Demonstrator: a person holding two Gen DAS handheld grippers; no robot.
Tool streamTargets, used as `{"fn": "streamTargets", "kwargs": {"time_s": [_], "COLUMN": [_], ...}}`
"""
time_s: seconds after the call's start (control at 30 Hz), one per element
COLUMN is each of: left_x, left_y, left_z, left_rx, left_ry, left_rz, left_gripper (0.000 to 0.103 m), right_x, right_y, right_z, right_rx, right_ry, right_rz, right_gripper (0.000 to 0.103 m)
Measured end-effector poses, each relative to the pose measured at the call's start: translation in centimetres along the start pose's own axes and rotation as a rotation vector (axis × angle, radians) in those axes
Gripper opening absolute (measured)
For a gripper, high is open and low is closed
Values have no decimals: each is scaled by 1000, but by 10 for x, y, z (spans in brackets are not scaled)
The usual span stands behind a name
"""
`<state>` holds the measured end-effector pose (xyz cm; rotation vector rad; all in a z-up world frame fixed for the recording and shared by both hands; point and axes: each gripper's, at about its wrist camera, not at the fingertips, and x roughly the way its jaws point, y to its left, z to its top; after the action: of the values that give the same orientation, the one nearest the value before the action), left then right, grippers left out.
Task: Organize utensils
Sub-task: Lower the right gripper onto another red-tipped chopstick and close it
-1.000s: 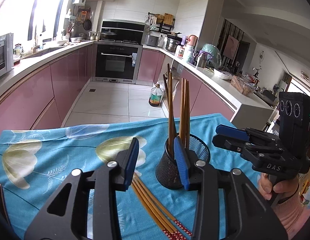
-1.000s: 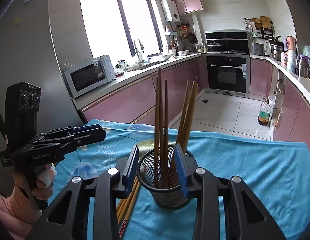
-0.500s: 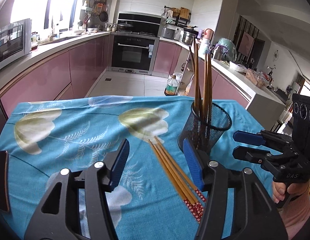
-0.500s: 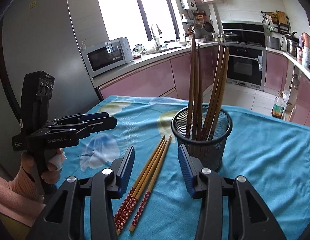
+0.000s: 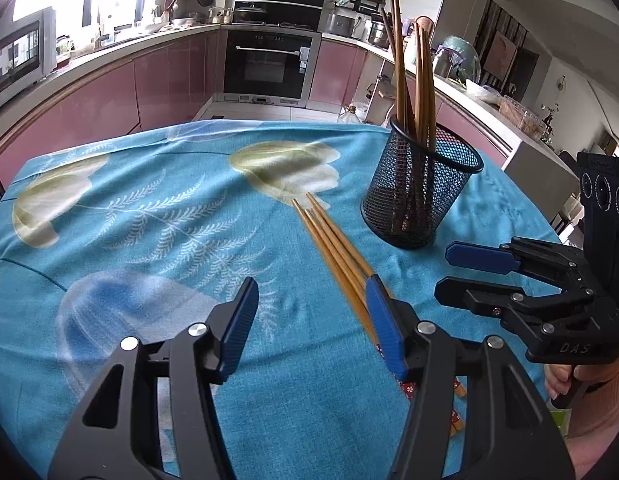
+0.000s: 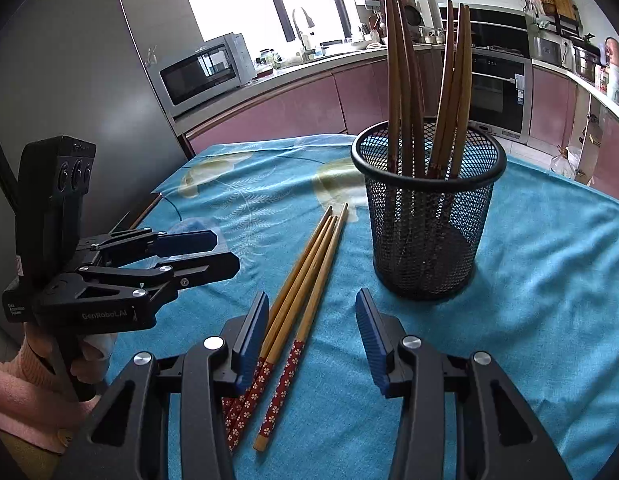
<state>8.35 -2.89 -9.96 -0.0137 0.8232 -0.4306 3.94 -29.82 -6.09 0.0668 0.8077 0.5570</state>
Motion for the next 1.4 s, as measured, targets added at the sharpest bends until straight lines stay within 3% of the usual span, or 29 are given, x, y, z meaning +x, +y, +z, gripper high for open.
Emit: {"fn": "streamTargets", "kwargs": {"time_s": [0.77,1.4], "left_x": [30,39], "left_y": [-13,-21], "left_z": [-11,-12], "left_rx": [21,53], "left_ry": [92,111], "left_rz": [11,30], "left_gripper": [55,56], "right_x": [14,17], "right_y": [-4,-5], "right_z": [-9,-10], "right_rx": [10,12], "right_ry": [38,43], "right_rz": [-23,-21], "right_gripper": [43,43]}}
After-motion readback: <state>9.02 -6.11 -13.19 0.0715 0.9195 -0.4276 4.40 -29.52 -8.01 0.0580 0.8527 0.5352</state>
